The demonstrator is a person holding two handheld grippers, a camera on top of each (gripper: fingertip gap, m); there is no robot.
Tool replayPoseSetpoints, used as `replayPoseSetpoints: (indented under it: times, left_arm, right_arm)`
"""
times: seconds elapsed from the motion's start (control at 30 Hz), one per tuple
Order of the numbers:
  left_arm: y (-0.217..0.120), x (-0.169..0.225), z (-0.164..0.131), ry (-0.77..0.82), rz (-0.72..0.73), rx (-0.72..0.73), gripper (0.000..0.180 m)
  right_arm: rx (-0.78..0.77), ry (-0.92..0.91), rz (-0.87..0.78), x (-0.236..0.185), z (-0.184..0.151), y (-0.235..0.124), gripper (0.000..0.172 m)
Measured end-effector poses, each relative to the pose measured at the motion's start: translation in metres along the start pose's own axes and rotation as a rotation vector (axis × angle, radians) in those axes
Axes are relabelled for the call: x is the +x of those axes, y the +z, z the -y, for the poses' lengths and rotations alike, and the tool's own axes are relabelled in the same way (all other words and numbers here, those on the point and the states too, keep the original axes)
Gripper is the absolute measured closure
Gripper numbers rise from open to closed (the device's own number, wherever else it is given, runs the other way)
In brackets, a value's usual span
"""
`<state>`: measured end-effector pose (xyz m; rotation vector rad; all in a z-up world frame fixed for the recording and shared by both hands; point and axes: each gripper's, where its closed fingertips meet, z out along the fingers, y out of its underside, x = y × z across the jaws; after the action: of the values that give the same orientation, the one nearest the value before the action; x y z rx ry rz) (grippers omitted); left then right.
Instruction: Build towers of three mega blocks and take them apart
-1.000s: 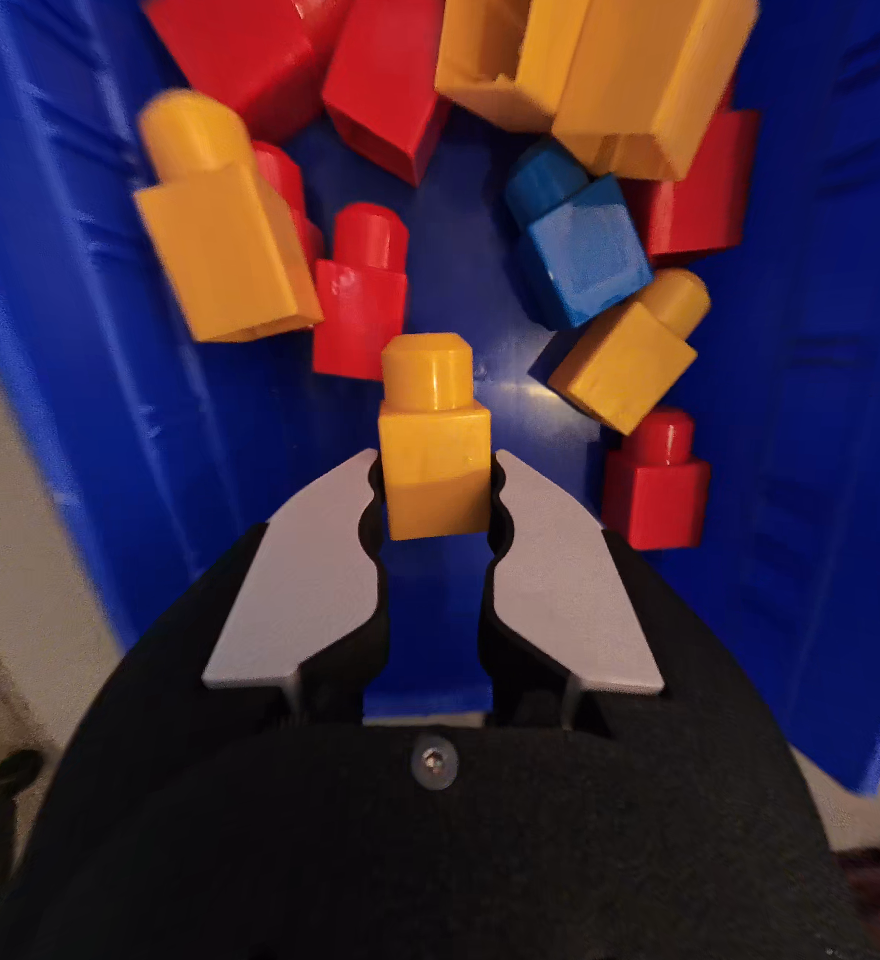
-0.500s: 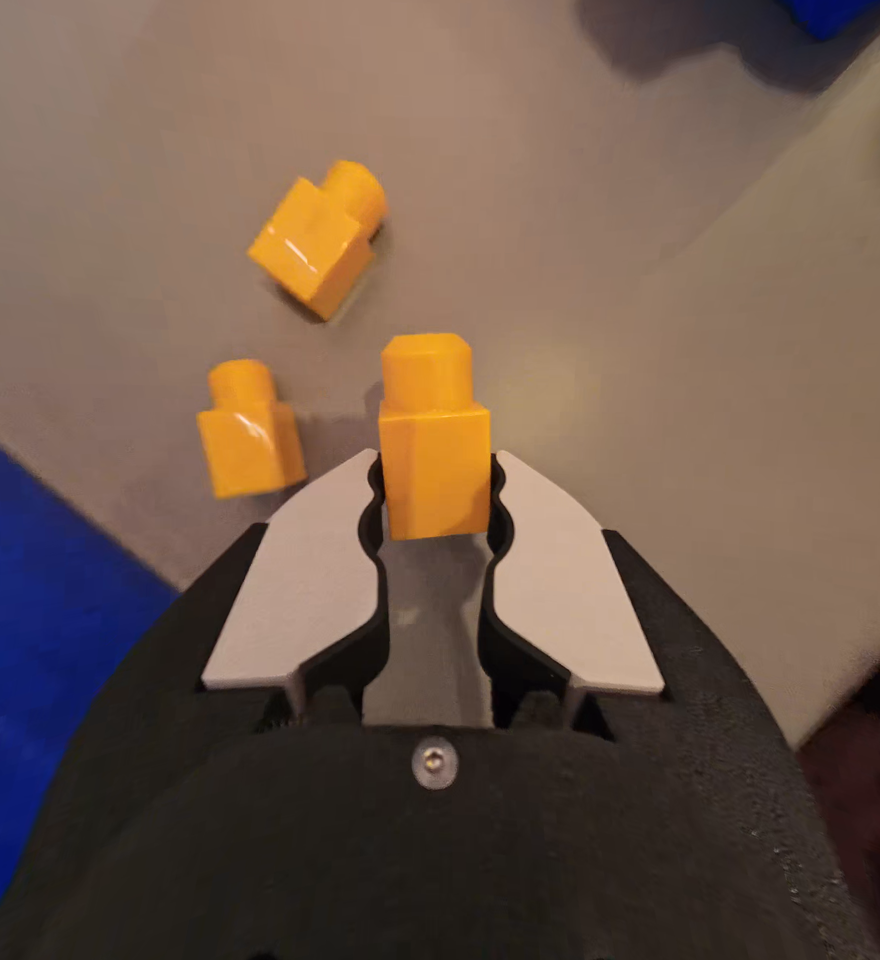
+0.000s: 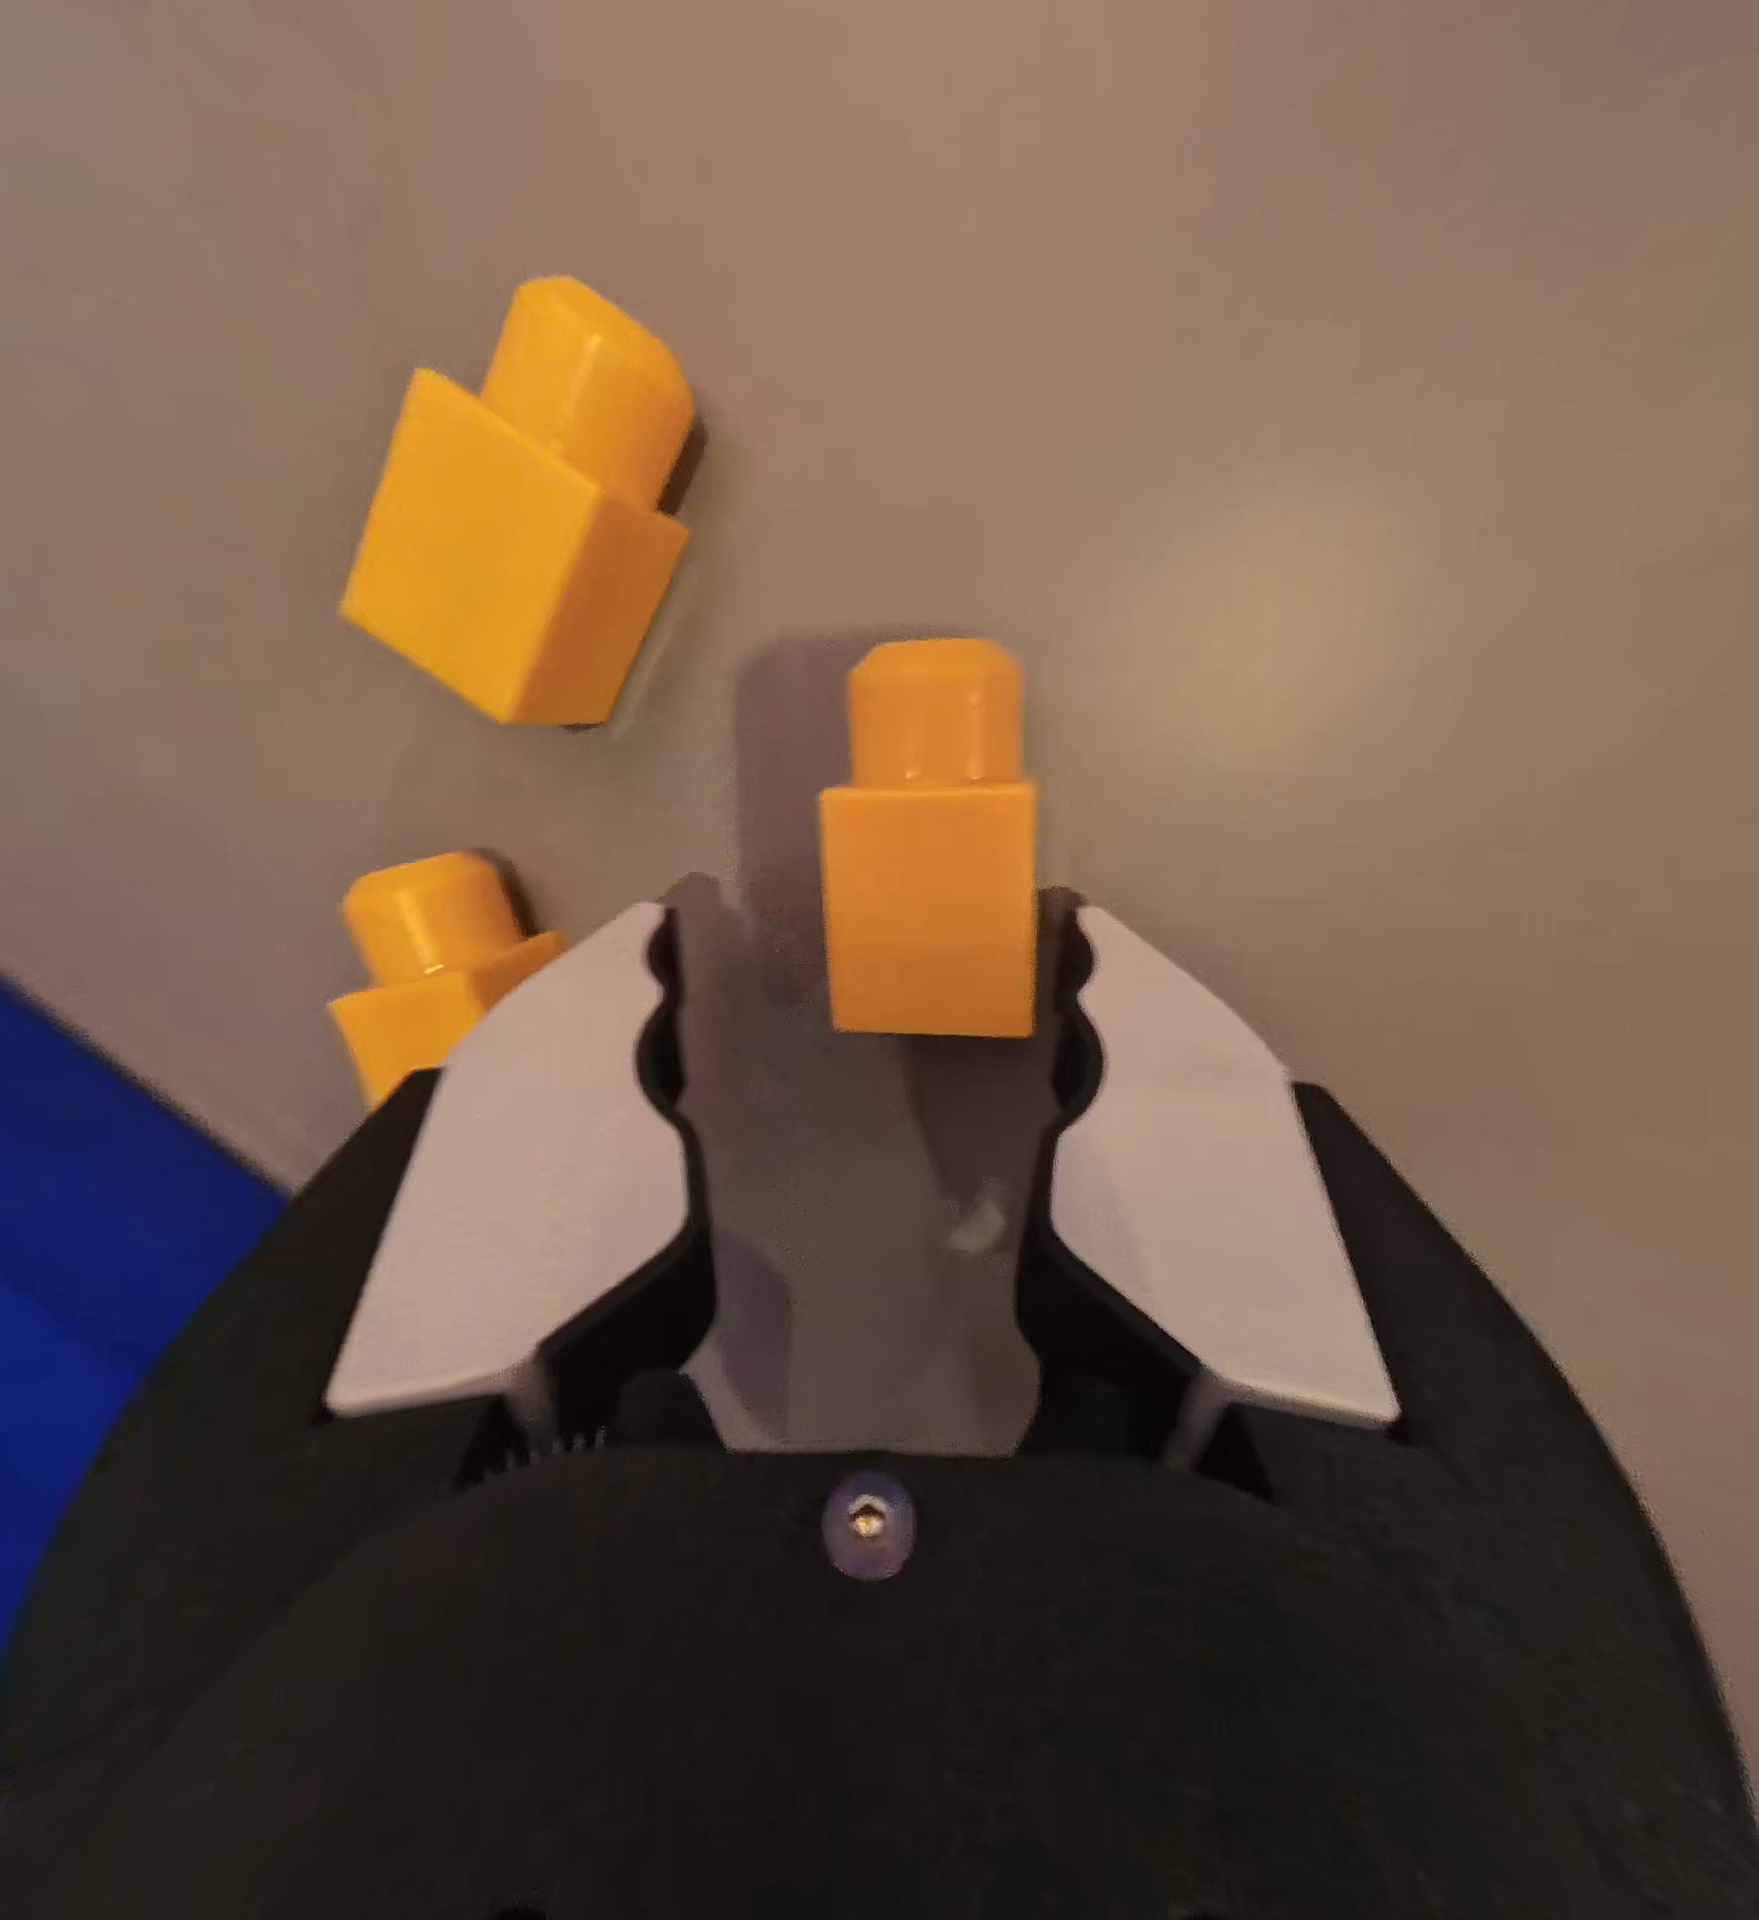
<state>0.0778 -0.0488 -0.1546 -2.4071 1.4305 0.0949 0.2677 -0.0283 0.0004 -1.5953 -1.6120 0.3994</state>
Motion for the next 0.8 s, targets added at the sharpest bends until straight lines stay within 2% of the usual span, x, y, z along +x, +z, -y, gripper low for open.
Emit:
replayPoseSetpoints:
  times: [0.03,0.07,0.17,0.33,0.5,0.63,0.8]
  left_arm:
    - [-0.004,-0.008,-0.002,0.025,0.068,-0.027,0.098]
    - [-0.009,-0.016,-0.002,0.062,0.139,-0.048,0.094]
    - [-0.031,-0.030,0.003,0.179,0.327,-0.063,0.100]
    - [-0.062,-0.029,0.015,0.354,0.519,-0.064,0.108]
    - [-0.076,-0.024,0.021,0.420,0.601,-0.042,0.109]
    - [-0.082,-0.021,0.021,0.332,0.550,0.014,0.109]
    - [-0.106,-0.032,0.030,0.206,0.558,0.137,0.109]
  right_arm:
    - [-0.001,0.002,0.001,0.000,-0.001,0.000,0.116]
    - [-0.004,0.005,0.001,0.000,-0.002,0.001,0.116]
    - [-0.013,0.010,0.004,0.000,-0.004,0.002,0.116]
    - [-0.021,0.012,0.007,0.000,-0.004,0.003,0.116]
    - [-0.032,0.012,0.014,-0.002,-0.005,0.005,0.116]
    - [-0.034,0.010,0.015,-0.002,-0.005,0.006,0.116]
    - [-0.039,0.013,0.014,-0.001,-0.006,0.006,0.116]
